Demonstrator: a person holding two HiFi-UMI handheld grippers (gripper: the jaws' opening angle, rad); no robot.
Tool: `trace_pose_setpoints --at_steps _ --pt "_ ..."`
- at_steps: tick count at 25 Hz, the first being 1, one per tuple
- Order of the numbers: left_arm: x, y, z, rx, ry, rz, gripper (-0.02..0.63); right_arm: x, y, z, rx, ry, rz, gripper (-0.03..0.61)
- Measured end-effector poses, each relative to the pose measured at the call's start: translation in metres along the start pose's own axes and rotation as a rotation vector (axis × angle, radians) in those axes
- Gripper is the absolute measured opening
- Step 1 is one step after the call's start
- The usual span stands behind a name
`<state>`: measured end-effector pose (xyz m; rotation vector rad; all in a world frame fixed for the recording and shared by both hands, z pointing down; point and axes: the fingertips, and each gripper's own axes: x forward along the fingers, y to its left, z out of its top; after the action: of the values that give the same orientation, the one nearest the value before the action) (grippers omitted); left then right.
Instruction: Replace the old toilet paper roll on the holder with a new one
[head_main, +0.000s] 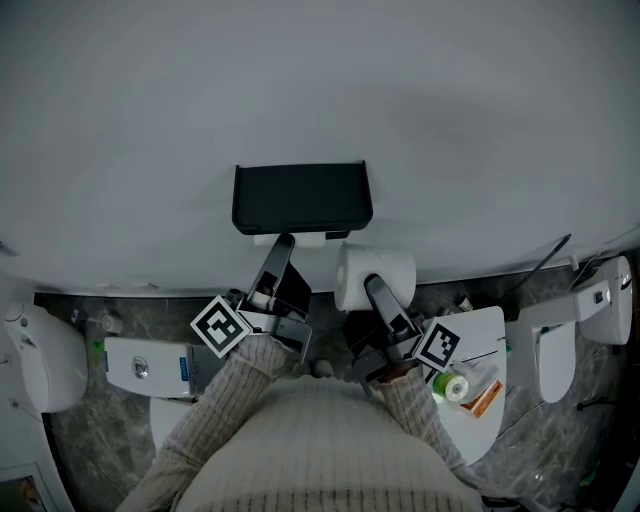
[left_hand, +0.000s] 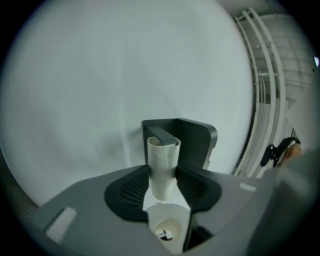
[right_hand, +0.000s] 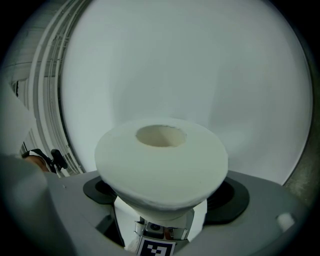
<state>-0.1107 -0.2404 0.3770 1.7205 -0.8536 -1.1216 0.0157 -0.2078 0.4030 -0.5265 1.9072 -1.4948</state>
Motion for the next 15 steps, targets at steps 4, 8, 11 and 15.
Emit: trace_pose_setpoints --at_steps 4,8,11,15 --pt "-0.001 -0.001 0.003 0.013 -0.01 0.0 0.16 0.002 -0.001 -0.001 -0.012 0.002 -0.004 0.5" --pt "0.003 -0.001 -0.003 0.009 -0.011 0.001 0.16 -0.004 -0.001 0.007 -0.008 -0.012 -0.004 0.5" --pt "0.006 -0.001 -0.009 0.003 -0.006 -0.001 0.161 -0.01 -0.003 0.015 -0.006 -0.029 -0.012 0.5" --pt "0.007 0.001 -0.01 -0.009 0.019 -0.008 0.161 -0.011 -0.003 0.015 -0.009 -0.056 -0.016 0.5"
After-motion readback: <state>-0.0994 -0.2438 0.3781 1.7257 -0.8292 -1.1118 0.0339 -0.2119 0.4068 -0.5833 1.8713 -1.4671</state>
